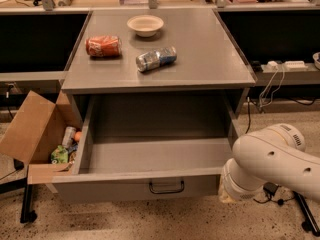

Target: Close top drawer

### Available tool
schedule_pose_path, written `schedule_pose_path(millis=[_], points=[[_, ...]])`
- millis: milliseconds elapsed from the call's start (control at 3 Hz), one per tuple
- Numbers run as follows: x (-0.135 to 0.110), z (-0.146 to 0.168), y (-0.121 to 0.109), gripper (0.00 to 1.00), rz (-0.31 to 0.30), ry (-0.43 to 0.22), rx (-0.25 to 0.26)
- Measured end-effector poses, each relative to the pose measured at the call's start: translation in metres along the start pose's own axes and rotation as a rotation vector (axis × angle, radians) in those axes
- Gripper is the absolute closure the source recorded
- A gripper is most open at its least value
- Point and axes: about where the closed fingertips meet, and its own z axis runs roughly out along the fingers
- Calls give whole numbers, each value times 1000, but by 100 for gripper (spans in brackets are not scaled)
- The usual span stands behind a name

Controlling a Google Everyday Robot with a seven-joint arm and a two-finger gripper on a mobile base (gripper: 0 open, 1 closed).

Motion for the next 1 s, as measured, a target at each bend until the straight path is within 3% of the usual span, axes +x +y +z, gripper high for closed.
schedule_pose_path(millis=[1000], points=[[0, 1, -1, 26, -4, 2, 2]])
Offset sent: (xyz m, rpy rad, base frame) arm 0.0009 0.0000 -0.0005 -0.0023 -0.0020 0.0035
